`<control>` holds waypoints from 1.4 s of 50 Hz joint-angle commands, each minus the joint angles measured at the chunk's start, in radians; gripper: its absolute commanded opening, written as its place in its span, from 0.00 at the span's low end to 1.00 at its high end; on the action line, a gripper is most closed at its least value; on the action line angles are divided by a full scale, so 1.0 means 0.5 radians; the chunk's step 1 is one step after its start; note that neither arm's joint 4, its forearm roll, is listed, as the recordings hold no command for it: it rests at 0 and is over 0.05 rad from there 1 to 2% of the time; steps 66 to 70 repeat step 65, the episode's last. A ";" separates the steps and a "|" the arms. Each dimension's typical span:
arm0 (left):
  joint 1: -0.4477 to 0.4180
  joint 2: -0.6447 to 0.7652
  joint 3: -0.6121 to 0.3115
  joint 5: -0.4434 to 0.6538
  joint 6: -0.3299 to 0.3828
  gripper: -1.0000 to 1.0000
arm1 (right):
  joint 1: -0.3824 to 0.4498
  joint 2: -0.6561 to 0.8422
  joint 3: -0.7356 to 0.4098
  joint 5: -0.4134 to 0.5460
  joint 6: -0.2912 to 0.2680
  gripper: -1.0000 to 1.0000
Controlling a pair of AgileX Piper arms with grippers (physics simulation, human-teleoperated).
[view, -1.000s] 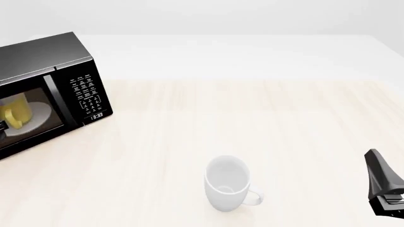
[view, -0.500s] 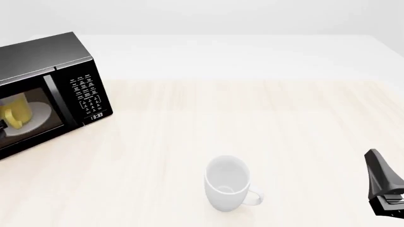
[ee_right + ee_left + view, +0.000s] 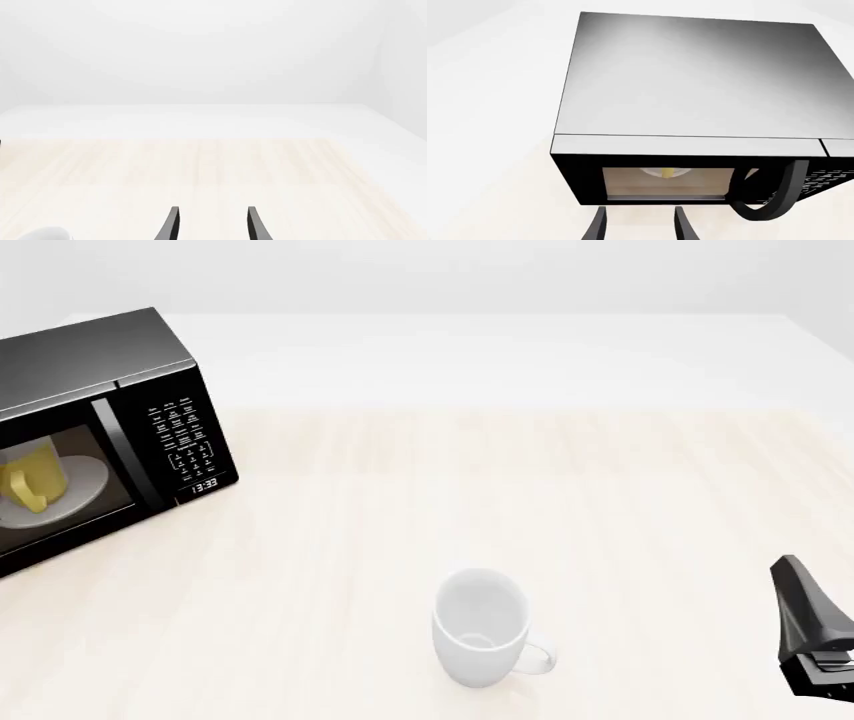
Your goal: Put the yellow and white mug in the microwave and close it.
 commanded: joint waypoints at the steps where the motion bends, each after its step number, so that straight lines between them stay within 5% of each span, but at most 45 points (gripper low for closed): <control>1: -0.029 -0.252 0.026 0.145 -0.023 1.00 | 0.000 0.000 0.000 0.000 0.001 1.00; 28: 0.007 -0.830 0.098 0.541 0.032 1.00 | 0.000 0.000 0.000 0.000 0.000 1.00; 70: -0.019 -1.434 -0.133 1.026 -0.111 1.00 | 0.000 0.000 0.000 0.000 0.000 1.00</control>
